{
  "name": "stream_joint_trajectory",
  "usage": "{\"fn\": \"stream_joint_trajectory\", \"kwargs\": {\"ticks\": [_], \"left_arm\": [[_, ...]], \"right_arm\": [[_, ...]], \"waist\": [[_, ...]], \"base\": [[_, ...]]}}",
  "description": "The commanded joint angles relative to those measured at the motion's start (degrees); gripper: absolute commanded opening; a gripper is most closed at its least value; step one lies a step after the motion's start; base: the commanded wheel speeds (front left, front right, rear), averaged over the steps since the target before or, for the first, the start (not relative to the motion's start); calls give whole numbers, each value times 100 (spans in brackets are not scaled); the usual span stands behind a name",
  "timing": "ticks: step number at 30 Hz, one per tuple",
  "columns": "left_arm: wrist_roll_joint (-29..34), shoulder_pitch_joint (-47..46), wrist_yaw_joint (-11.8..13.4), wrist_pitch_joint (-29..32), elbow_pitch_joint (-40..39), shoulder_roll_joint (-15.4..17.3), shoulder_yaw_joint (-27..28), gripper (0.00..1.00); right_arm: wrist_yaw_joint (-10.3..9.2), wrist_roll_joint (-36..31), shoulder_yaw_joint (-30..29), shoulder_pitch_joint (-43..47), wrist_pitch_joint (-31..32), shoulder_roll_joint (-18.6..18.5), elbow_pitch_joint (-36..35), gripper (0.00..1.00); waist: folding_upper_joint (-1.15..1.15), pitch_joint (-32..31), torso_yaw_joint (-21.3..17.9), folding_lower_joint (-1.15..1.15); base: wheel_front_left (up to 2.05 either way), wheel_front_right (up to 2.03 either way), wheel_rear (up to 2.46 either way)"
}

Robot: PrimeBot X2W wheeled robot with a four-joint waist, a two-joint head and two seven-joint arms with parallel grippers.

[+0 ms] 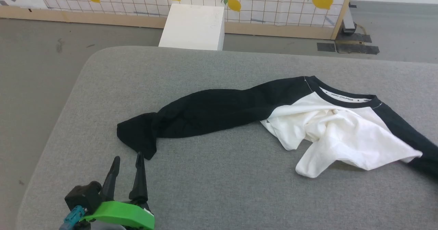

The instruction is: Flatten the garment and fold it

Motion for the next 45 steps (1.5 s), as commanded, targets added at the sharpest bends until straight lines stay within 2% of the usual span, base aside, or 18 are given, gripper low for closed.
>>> {"fn": "stream_joint_trajectory", "kwargs": {"ticks": [1, 8, 11, 15, 17, 21, 26, 34, 40, 41, 42, 44, 45], "left_arm": [[38, -114, -42, -22, 13, -28, 30, 100], [95, -170, -105, -22, 113, -68, 25, 100], [110, -180, -125, -22, 136, -84, 22, 100], [125, -190, -160, -22, 157, -115, 0, 100], [125, -184, -171, -22, 175, -125, 2, 100], [135, -202, -195, -22, 203, -148, -21, 100], [145, -350, -271, -22, 246, -181, -92, 100], [155, -550, -356, -22, 350, -253, -160, 100], [166, -571, -401, -22, 419, -285, -125, 100], [169, -570, -406, -22, 427, -288, -115, 100], [176, -569, -408, -22, 441, -291, -100, 100], [188, -564, -409, -22, 462, -297, -71, 100], [192, -558, -409, -22, 470, -301, -61, 100]], "right_arm": [[-9, 11, 26, -45, -192, 74, -40, 100], [-9, 458, 740, -306, -1252, 369, -560, 100], [-9, 820, 1345, -231, -1551, 560, -802, 100], [-9, 1298, 2474, -213, -1650, 511, -622, 100], [-9, 1388, 3107, -285, -1512, 607, -542, 100], [-9, 1120, 4275, -549, -893, 803, -380, 100], [-9, 689, 5070, -1267, -159, 891, 292, 100], [-9, 92, 5485, -2133, 514, 942, 1760, 100], [-9, 197, 5577, -2282, 526, 951, 2386, 100], [-9, 286, 5586, -2283, 533, 951, 2454, 95], [-9, 445, 5598, -2293, 477, 951, 2497, 30], [-9, 644, 5727, -2311, 328, 952, 2519, 0], [-9, 817, 5799, -2300, 297, 952, 2527, 0]], "waist": [[0, 10, -21, 0], [0, -82, -57, 0], [0, -101, -62, 0], [0, -90, -67, 0], [0, -85, -87, 0], [0, -34, -73, 0], [0, 140, 86, 0], [0, 456, 468, 0], [0, 513, 632, 0], [0, 510, 641, 0], [0, 503, 648, 0], [0, 471, 636, 0], [0, 443, 626, 0]], "base": [[0, 0, 0], [0, 0, 0], [0, 0, 0], [0, 0, 0], [0, 0, 0], [0, 0, 0], [0, 0, 0], [0, 0, 0], [0, 0, 0], [0, 0, 0], [0, 0, 0], [0, 0, 0], [0, 0, 0]]}}
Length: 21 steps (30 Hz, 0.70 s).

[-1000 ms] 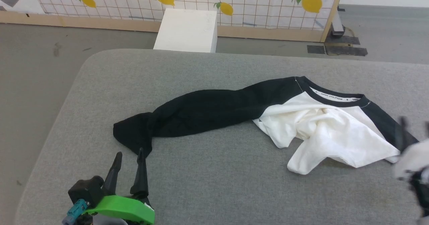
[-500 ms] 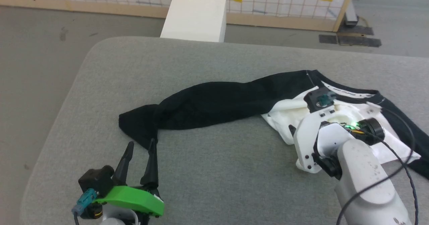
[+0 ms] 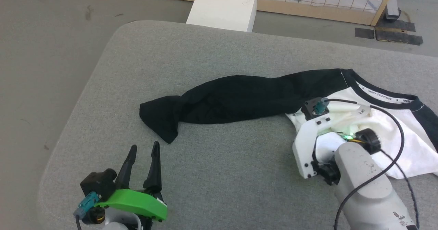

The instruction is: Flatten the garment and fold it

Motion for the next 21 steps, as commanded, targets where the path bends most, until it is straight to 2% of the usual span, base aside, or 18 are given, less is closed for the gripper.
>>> {"fn": "stream_joint_trajectory", "kwargs": {"ticks": [1, 6, 10, 15, 21], "left_arm": [[86, -74, -34, -22, 14, -47, 26, 100], [103, -19, -44, -22, 29, -67, 36, 100], [111, 6, -55, -22, 39, -82, 19, 100], [101, 19, -65, -22, 52, -96, 11, 100], [92, 75, -80, -22, 58, -102, 22, 100]], "right_arm": [[-6, 256, 169, 17, -34, 29, 32, 0], [-6, 1191, 888, 209, 228, 29, -329, 0], [-6, 1968, 1520, 516, 807, -43, -952, 0], [-6, 2930, 2249, 1048, 1777, -345, -1929, 0], [-6, 3592, 2848, 1544, 2603, -747, -2817, 0]], "waist": [[0, -67, -37, 0], [0, -228, -160, 0], [0, -310, -226, 0], [0, -365, -252, 0], [0, -366, -229, 0]], "base": [[0, 0, 0], [0, 0, 0], [0, 0, 0], [0, 0, 0], [0, 0, 0]]}}
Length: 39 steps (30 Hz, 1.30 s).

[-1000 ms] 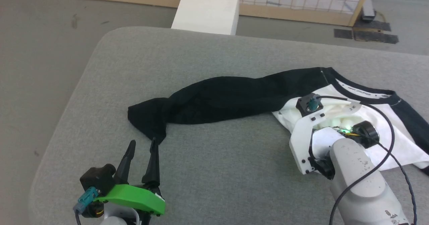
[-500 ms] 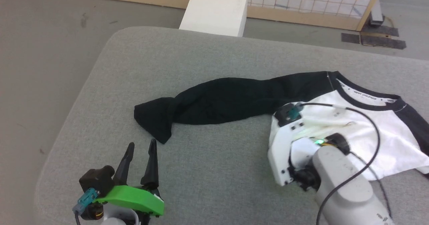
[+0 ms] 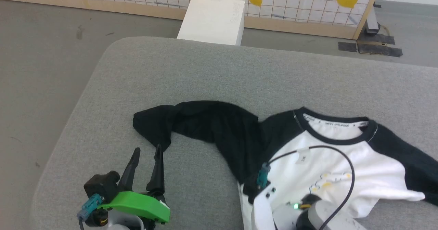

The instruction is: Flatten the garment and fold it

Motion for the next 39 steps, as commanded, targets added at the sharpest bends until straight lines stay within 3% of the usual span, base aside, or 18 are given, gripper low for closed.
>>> {"fn": "stream_joint_trajectory", "kwargs": {"ticks": [1, 5, 6, 7, 12, 19, 27, 33, 39], "left_arm": [[51, 58, -27, -21, 2, -8, 18, 100], [47, 105, -19, -21, -3, 5, 63, 100], [44, 117, -14, -21, -6, 7, 76, 100], [42, 133, -5, -21, -12, 8, 92, 100], [57, 119, -7, -17, 10, 27, 51, 100], [72, 48, -3, 31, 1, 66, -27, 100], [67, 15, 2, 86, -26, 100, -111, 100], [48, -47, 6, 167, -14, 131, -169, 100], [140, -618, -61, 656, -19, 318, -426, 100]], "right_arm": [[-6, 185, 106, 160, 182, -54, -159, 0], [-6, 481, 182, 321, 334, -221, -580, 4], [-6, 494, 156, 329, 234, -236, -665, 31], [-6, 473, 80, 327, 52, -248, -740, 100], [-6, 417, -697, 365, -918, -96, -918, 100], [-6, -200, -2795, 675, -2607, 441, -1092, 100], [-6, -1087, -5081, 1086, -3643, 767, -1323, 100], [-6, -1217, -5855, 1254, -4018, 777, -1205, 100], [-6, -1174, -6054, 1255, -4093, 778, -1076, 100]], "waist": [[0, 1, 6, 0], [0, -6, -14, 0], [0, -9, -27, 0], [0, -14, -50, 0], [0, -89, -174, 0], [0, -216, -459, 0], [0, -239, -831, 0], [0, -190, -1081, 0], [0, 1, -1238, 0]], "base": [[0, 0, 0], [0, 0, 0], [0, 0, 0], [0, 0, 0], [0, 0, 0], [0, 0, 0], [0, 0, 0], [0, 0, 0], [0, 0, 0]]}}
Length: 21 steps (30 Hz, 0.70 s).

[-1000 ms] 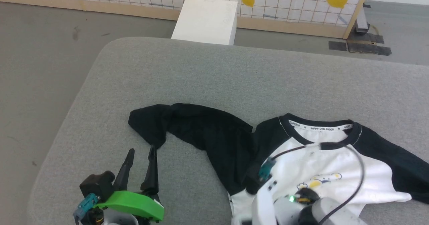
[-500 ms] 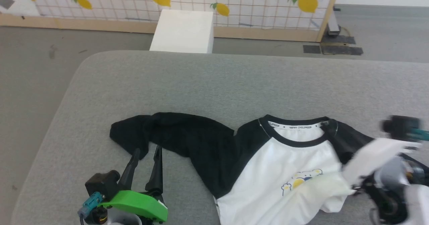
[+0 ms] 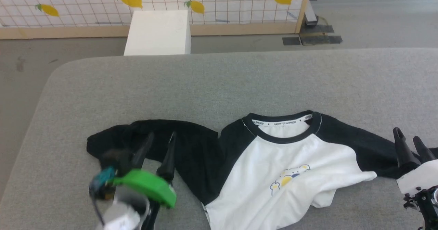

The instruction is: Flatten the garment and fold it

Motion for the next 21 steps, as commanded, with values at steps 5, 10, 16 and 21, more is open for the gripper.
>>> {"fn": "stream_joint_trajectory", "kwargs": {"ticks": [5, 10, 16, 21], "left_arm": [[-113, -1332, -149, 1420, 127, 221, -557, 100], [-489, -2220, -188, 3600, 446, 461, -1309, 100], [-988, -2654, -195, 4859, 390, 830, -1932, 100], [-1226, -2675, -195, 4983, 314, 1001, -2073, 100]], "right_arm": [[-6, 93, 66, -63, -30, 15, 55, 100], [-6, 189, 199, -157, -96, 15, 130, 100], [-6, 282, 270, -265, -221, 16, 244, 100], [-6, 320, 241, -270, -307, 16, 327, 100]], "waist": [[0, 422, -141, 0], [0, 660, -277, 0], [0, 897, -474, 0], [0, 960, -545, 0]], "base": [[0, 0, 0], [0, 0, 0], [0, 0, 0], [0, 0, 0]]}}
